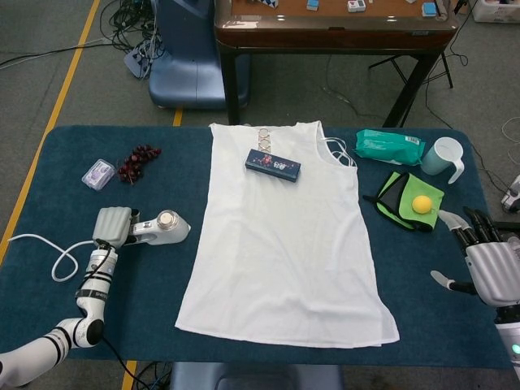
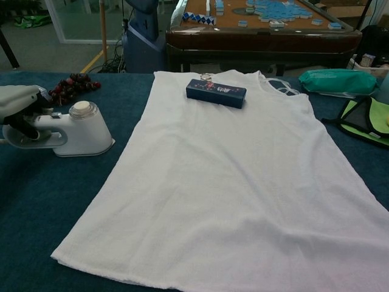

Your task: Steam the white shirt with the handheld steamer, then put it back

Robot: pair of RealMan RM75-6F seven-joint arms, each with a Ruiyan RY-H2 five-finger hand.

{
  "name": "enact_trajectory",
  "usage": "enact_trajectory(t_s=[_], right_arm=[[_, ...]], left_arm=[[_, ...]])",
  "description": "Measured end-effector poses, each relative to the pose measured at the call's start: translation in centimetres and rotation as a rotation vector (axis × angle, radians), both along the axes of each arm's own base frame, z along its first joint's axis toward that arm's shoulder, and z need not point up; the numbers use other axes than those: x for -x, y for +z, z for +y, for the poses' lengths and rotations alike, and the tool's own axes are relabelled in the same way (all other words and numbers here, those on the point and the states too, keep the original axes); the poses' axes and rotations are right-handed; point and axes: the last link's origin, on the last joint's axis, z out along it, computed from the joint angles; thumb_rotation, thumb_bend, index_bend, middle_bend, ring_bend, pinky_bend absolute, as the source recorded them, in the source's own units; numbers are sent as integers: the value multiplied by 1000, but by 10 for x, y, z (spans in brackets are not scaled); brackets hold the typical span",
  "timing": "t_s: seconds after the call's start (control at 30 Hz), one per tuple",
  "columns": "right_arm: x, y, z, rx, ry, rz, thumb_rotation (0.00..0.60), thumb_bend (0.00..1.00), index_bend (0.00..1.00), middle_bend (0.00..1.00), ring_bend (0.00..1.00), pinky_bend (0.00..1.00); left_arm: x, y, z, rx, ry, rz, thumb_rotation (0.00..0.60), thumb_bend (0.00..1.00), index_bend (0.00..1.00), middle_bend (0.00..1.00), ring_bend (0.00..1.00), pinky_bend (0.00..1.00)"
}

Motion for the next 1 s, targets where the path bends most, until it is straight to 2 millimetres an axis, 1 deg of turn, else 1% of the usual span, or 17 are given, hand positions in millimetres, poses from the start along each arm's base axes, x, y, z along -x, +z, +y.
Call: enact_trajectory(t_s=[0.17,0.4,0.73,0.83,1.0], right_arm=[[-3,-6,0,-29,3,6,600,140,83,173,14,4],[-6,-15,0,-67,5,8,600,140,83,173,14,4],[-6,-22,1,-94,2,5,600,140,83,172,14,4],[-6,-27,1,-118,-2,5,600,140,83,172,14,4],[-8,-42,-1,-178,10,1,600,141,83,173,14,4]], left_arm=[[-1,0,2,29,-19,-64,600,206,707,795,652,660],[-8,2,4,75,-68,-173,600,206,703,795,654,665],[-18,6,5,106,-97,-265,600,206,700,793,652,665],[-23,7,5,117,-104,-291,600,206,700,793,652,665],[-34,6,2,135,-127,-314,600,206,699,793,652,665]])
